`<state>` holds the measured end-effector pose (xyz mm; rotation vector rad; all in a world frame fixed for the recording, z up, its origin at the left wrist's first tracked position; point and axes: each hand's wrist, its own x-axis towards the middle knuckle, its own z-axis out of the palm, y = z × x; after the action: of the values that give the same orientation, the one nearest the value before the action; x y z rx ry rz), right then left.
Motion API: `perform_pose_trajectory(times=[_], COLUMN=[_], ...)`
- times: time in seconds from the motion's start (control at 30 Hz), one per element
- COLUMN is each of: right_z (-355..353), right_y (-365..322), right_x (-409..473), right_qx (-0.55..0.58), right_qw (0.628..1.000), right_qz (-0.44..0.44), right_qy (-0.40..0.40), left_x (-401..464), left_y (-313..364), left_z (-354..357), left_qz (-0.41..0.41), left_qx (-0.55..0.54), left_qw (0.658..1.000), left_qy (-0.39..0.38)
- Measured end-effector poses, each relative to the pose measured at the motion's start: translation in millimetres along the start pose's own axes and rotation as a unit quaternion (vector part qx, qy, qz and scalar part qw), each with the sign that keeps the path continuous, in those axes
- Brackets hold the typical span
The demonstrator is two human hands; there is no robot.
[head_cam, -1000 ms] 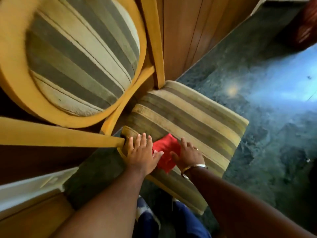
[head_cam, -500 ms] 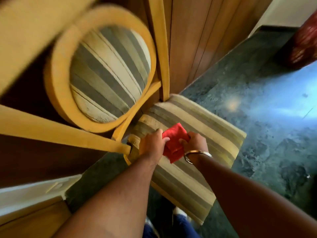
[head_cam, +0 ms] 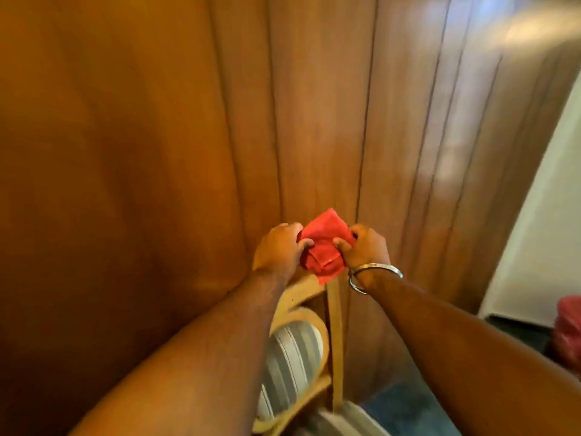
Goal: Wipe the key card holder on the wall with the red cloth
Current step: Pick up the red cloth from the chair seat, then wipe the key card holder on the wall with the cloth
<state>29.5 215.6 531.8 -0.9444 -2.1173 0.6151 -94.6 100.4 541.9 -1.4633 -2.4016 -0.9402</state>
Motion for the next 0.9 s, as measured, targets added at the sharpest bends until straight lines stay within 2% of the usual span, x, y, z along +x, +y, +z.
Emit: perform_pose_trajectory(times=[0.17,0.33,0.53,0.67,0.9], right_z=[-16.0,5.3,58.6,99.8,159.9], right_y=[-143.2,-268.8,-394.6,-477.2,-577.7], right_x=[27.1,2.3,-47.0,-85.4,-137.5], right_qx=[0.083,0.167,0.225,0.255,0.261], right_qw=[0.987,0.95,0.903,0.877,0.847], right_qz=[-0.135,-0.263,-0.361,-0.396,-0.452], right_qy=[0.012,-0.013,-0.063,-0.09,-0.105], left_x=[7.1,-40.4,-120.9,-172.7,-234.0], left_y=[-17.0,-66.4,-143.0,-200.3,-289.2], left_z=[-157.8,-281.4,-382.8,-440.9,-502.7], left_qz=[0.005,-0.005,-0.026,-0.039,-0.085], left_qx=[-0.017,-0.021,-0.047,-0.072,-0.243], left_qw=[0.99,0.97,0.95,0.932,0.895], left_qy=[0.139,0.242,0.307,0.353,0.364])
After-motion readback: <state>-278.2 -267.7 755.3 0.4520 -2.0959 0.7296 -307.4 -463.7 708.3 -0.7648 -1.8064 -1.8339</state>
